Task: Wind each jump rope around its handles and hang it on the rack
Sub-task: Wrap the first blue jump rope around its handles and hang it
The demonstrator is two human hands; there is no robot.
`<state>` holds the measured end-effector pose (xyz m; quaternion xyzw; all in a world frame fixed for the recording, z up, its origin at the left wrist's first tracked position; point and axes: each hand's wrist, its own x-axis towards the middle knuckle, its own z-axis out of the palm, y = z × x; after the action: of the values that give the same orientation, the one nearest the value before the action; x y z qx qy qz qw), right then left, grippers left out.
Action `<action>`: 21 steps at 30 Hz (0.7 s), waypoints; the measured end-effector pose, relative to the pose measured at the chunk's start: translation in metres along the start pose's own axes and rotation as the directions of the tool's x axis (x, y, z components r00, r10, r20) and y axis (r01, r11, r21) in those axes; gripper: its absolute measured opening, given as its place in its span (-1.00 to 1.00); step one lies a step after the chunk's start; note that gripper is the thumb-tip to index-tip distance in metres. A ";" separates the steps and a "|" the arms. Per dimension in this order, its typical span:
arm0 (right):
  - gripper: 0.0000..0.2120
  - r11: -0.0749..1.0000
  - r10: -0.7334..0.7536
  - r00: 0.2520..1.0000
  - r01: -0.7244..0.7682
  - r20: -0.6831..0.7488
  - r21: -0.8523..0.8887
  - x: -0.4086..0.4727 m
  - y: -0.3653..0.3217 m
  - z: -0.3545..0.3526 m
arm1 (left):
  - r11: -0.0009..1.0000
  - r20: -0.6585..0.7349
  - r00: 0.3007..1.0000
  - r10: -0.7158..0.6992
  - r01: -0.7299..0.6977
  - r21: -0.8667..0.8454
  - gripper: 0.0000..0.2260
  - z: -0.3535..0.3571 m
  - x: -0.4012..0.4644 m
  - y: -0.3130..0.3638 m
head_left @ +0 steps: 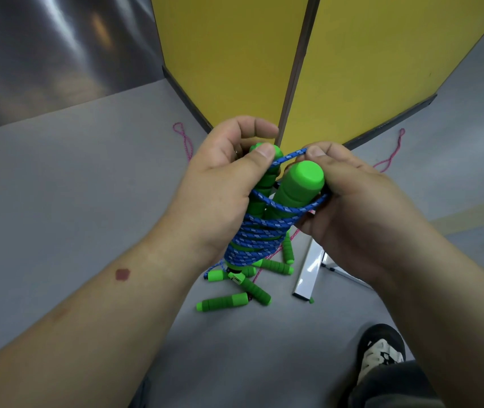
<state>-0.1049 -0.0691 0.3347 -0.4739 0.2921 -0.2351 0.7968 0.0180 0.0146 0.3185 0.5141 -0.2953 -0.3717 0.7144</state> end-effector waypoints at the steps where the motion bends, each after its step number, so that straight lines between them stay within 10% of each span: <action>1: -0.72 1.000 0.010 1.000 -0.009 -0.009 0.014 0.000 0.000 0.000 | 1.000 0.003 1.000 0.019 -0.019 0.000 -0.86 0.000 0.000 0.001; 11: -0.89 1.000 0.008 0.990 -0.004 -0.139 0.027 0.002 0.004 0.000 | 0.999 0.073 0.997 -0.024 0.026 -0.028 -0.93 0.006 -0.007 0.002; 15: -0.86 0.993 -0.064 0.981 0.044 -0.184 -0.112 0.000 0.005 0.000 | 0.969 0.050 0.998 0.044 -0.055 0.240 -0.58 0.011 -0.012 -0.001; 21: -0.96 0.971 -0.146 0.979 0.114 -0.141 -0.210 -0.003 -0.006 -0.005 | 0.924 -0.081 0.990 0.113 -0.074 0.375 -0.76 0.002 -0.005 0.003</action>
<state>-0.1105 -0.0730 0.3391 -0.5501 0.3439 -0.2926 0.7025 0.0140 0.0188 0.3223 0.6431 -0.3478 -0.2482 0.6355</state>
